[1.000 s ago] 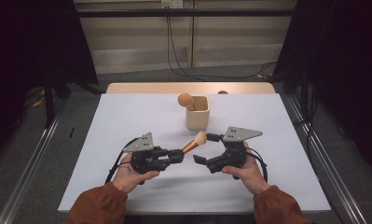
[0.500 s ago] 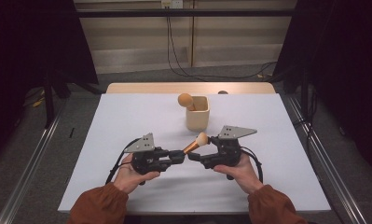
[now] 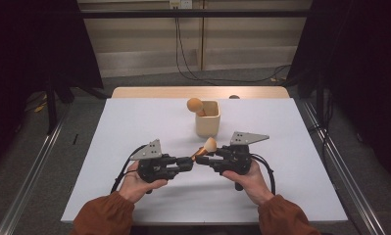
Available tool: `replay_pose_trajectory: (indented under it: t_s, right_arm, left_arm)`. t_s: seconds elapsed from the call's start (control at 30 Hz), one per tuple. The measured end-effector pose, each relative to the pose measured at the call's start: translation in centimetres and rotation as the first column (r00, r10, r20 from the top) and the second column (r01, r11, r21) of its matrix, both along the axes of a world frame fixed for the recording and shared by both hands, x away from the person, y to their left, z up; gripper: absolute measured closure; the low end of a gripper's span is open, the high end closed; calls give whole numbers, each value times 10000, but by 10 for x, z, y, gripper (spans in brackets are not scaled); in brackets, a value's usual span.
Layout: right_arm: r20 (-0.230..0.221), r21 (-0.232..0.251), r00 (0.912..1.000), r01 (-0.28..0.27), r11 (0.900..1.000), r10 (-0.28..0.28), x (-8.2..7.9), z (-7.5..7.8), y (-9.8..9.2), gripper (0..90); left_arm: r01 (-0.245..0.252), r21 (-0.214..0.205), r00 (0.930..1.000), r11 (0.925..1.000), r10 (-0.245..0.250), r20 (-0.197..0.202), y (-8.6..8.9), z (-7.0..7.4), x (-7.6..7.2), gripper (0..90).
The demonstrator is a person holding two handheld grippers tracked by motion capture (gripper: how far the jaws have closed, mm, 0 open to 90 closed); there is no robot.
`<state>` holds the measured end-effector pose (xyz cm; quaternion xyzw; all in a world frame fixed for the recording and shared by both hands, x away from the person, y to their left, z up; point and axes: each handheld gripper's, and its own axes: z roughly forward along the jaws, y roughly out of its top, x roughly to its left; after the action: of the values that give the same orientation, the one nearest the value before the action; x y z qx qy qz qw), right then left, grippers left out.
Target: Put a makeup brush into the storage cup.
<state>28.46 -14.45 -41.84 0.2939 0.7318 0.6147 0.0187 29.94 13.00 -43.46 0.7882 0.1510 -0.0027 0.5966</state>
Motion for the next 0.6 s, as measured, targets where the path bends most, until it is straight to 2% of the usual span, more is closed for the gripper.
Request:
replay_pose_trajectory:
  t_s: [0.37,0.6]
  right_arm:
    - [-346,758,9993,-92,9971,119,3,-1,-2,652]
    - [-349,993,9989,-271,9947,307,3,0,-1,709]
  left_arm:
    - [88,12,9999,10000,-88,-55,-4,-2,1,742]
    - [221,209,9997,9995,-219,-62,-8,-3,1,734]
